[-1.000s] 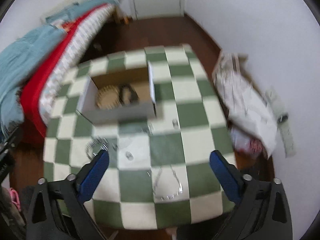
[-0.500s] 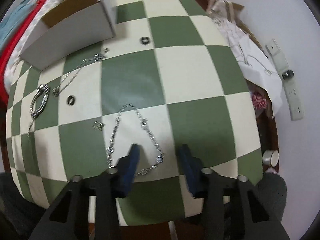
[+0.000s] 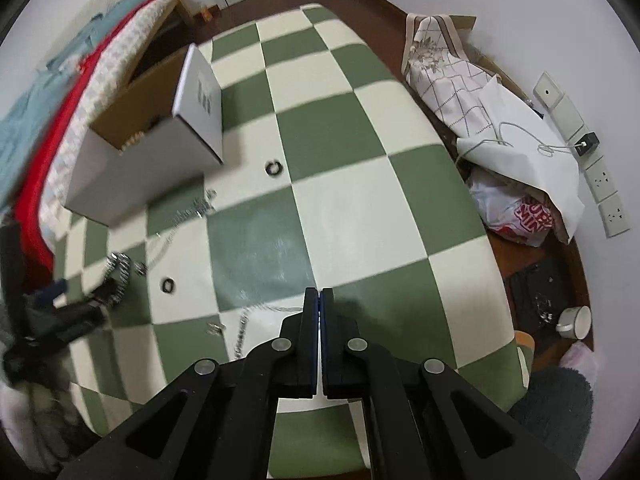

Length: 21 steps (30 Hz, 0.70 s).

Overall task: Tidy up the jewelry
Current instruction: 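Grasp the silver chain bracelet with the left tool while the right tool grasps a silver necklace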

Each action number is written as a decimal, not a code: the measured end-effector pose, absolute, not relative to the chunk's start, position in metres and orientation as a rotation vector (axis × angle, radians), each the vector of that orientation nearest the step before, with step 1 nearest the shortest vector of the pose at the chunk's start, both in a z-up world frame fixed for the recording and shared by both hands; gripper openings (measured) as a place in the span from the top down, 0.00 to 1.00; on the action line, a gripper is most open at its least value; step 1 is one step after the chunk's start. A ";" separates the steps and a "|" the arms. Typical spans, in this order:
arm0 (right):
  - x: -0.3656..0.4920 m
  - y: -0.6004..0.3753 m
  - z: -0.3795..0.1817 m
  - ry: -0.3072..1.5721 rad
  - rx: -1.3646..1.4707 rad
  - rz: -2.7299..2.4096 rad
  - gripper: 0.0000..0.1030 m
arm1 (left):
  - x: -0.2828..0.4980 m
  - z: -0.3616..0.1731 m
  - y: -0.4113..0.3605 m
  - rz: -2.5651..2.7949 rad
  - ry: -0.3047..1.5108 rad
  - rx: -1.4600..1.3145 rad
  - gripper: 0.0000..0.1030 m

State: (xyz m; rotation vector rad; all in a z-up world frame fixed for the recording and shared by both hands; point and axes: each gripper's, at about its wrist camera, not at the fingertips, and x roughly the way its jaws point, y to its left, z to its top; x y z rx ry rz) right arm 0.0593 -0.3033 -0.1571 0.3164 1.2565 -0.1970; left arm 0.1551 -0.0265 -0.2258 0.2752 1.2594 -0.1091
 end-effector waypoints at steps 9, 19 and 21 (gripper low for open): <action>0.075 -0.288 -0.139 1.246 0.320 -0.144 1.00 | 0.152 -0.217 -0.030 -0.222 1.269 0.155 0.94; 0.078 -0.270 -0.106 1.188 0.335 -0.052 1.00 | 0.132 -0.181 -0.017 -0.244 1.202 0.069 0.95; 0.080 -0.266 -0.097 1.177 0.341 -0.030 1.00 | 0.127 -0.169 -0.020 -0.262 1.184 0.059 0.95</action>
